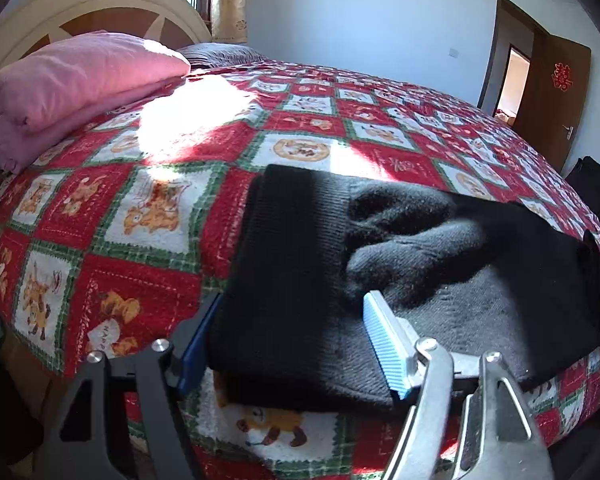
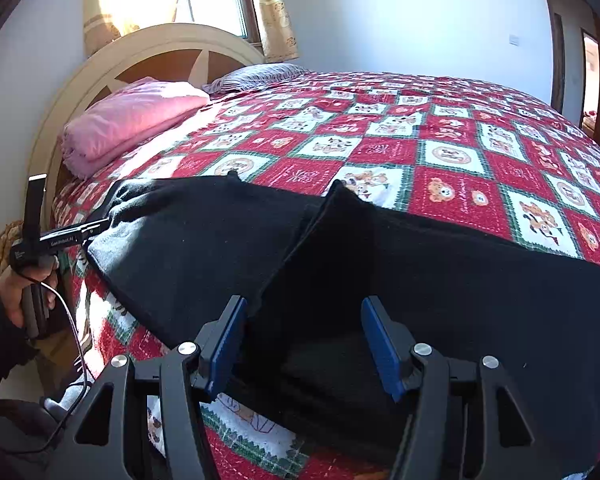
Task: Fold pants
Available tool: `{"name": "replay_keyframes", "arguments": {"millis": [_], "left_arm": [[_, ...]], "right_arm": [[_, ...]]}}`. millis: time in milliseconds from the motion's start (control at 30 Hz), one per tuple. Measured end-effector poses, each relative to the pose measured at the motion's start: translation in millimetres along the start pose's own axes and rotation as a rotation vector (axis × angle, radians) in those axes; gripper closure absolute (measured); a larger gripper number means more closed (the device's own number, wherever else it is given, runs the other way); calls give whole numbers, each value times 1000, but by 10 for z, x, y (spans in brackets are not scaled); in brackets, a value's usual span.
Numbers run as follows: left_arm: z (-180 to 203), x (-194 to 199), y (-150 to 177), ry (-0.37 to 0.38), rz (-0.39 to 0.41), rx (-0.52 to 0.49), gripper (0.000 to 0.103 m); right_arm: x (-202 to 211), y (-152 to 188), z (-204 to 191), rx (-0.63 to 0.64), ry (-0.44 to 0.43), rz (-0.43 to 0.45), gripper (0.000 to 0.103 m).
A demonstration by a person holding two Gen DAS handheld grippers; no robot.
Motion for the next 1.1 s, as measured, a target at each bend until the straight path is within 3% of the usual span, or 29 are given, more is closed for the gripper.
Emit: {"name": "replay_keyframes", "arguments": {"millis": [133, 200, 333, 500, 600, 700, 800, 933, 1100], "left_arm": [[-74, -20, 16, 60, 0, 41, 27], [-39, -11, 12, 46, -7, 18, 28], [51, 16, -4, 9, -15, -23, 40], [46, 25, -3, -11, -11, -1, 42], [59, 70, -30, -30, 0, 4, 52], [159, 106, -65, 26, 0, 15, 76], [176, 65, -51, 28, -20, 2, 76], [58, 52, -39, 20, 9, 47, 57], [35, 46, -18, 71, 25, 59, 58]], "right_arm": [[-5, 25, -32, 20, 16, 4, 42], [2, 32, -39, 27, 22, 8, 42], [8, 35, -27, 23, 22, 10, 42], [14, 38, -25, 22, 28, 11, 42], [27, 34, -18, 21, 39, 13, 42], [52, 24, 8, 13, 49, 19, 42], [79, 5, 46, 0, 54, 26, 42], [110, -29, 78, -12, 59, 35, 42], [132, -49, 85, -14, 63, 44, 42]]}}
Point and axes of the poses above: each gripper's, at about its wrist camera, not at the fingertips, and x roughly against the way its jaws point, z to its right, y to its underside, the point moved 8 cm from there along -x, roughly the way its jaws point, and after that the axes turned 13 degrees about y, right-handed, at the moved point
